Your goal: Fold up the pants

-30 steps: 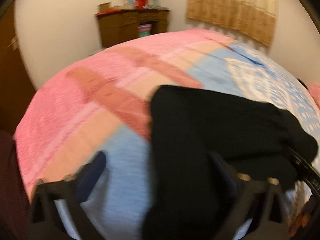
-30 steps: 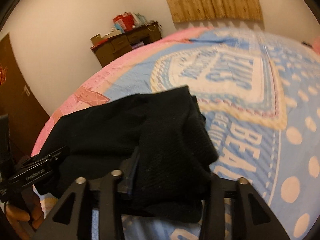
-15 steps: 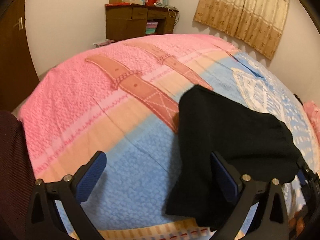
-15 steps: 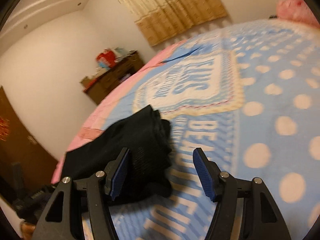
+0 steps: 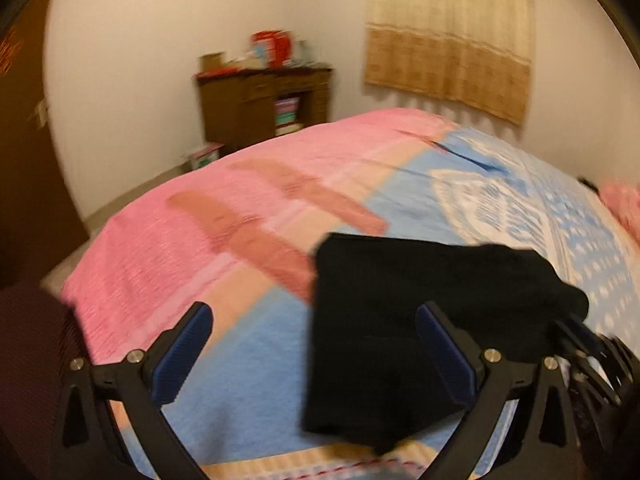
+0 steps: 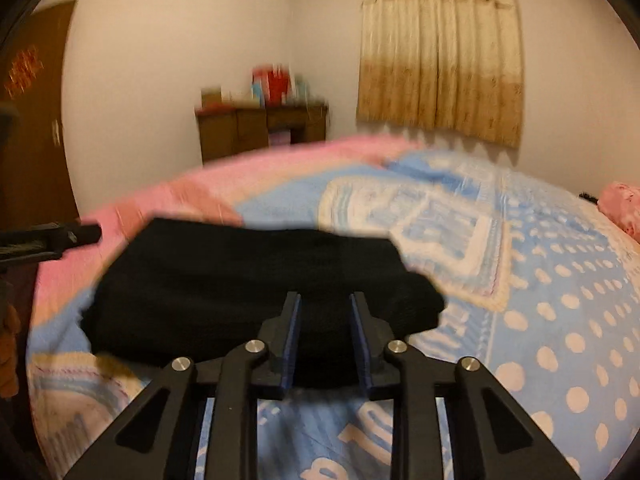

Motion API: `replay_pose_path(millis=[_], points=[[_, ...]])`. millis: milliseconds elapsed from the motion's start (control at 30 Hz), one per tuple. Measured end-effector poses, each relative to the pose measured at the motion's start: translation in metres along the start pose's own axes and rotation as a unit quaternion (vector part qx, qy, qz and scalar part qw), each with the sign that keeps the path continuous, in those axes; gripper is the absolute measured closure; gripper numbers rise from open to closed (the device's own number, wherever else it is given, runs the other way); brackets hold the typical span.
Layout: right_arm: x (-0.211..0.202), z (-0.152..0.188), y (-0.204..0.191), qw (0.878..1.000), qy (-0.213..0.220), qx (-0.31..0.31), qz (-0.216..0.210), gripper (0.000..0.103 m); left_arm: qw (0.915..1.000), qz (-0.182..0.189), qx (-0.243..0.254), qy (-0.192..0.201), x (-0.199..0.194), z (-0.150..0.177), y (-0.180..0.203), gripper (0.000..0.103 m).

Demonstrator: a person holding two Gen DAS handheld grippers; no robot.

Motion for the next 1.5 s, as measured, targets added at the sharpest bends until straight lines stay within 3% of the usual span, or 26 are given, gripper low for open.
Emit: replay_pose_path(millis=[67, 200, 300, 367, 433, 533, 667, 700, 767, 967, 1033, 1067, 1333, 1500], points=[[0.019, 0.003, 0.001, 0.999, -0.033, 0.004, -0.024, 0.080, 0.9998, -0.003, 0.021, 0.000, 0.013, 0.002, 0.015, 0.000], [0.046, 0.008, 0.004, 0.994, -0.070, 0.034, -0.073, 0.080, 0.9983, -0.019, 0.023, -0.049, 0.047, 0.007, 0.021, 0.000], [0.052, 0.012, 0.007, 0.992, -0.069, 0.056, -0.094, 0.080, 0.9941, -0.048, 0.000, -0.097, 0.073, 0.015, 0.006, 0.000], [0.050, 0.014, 0.007, 0.991, -0.064, 0.063, -0.103, 0.080, 0.9906, -0.020, -0.045, -0.128, 0.080, 0.015, -0.005, 0.000], [0.048, 0.016, 0.009, 0.989, -0.059, 0.073, -0.112, 0.079, 0.9891, -0.023, -0.059, -0.133, 0.077, 0.013, -0.010, 0.000], [0.038, 0.013, 0.011, 0.986, -0.045, 0.086, -0.132, 0.070, 0.9935, -0.040, -0.039, -0.099, 0.052, 0.007, -0.009, 0.000], [-0.001, 0.006, 0.022, 0.978, 0.009, 0.166, -0.124, 0.068, 0.9977, -0.046, -0.010, -0.050, 0.013, 0.002, -0.006, 0.000], [-0.014, 0.007, 0.022, 0.976, 0.014, 0.181, -0.119, 0.063, 0.9982, -0.042, -0.009, -0.042, 0.004, 0.004, -0.005, 0.000], [-0.032, 0.011, 0.020, 0.975, 0.018, 0.193, -0.108, 0.056, 0.9989, -0.034, -0.005, -0.032, -0.015, 0.009, -0.004, 0.000], [-0.084, 0.018, 0.009, 0.976, 0.017, 0.198, -0.083, 0.050, 0.9986, -0.038, 0.036, 0.003, -0.057, 0.026, 0.012, 0.000], [-0.099, 0.019, 0.008, 0.979, 0.008, 0.196, -0.064, 0.030, 0.9983, -0.033, 0.046, 0.011, -0.070, 0.030, 0.016, 0.000], [-0.107, 0.018, 0.009, 0.979, 0.008, 0.195, -0.057, 0.028, 0.9982, -0.032, 0.048, 0.015, -0.075, 0.030, 0.017, 0.000], [-0.158, 0.001, 0.019, 0.979, 0.048, 0.195, -0.029, 0.024, 0.9986, -0.027, 0.038, 0.024, -0.112, 0.026, 0.020, 0.000], [-0.200, -0.010, 0.017, 0.979, 0.117, 0.163, 0.043, 0.024, 0.9978, -0.007, 0.035, 0.055, -0.138, 0.023, 0.024, 0.000]])
Point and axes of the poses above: each gripper's, at about its wrist camera, not at the fingertips, and x roughly the way its jaws point, y to its right, z to its underside, the point moved 5 cm from there along x, roughly the way its jaws point, and after that the axes turned 15 degrees about -x, right-handed, at the moved point
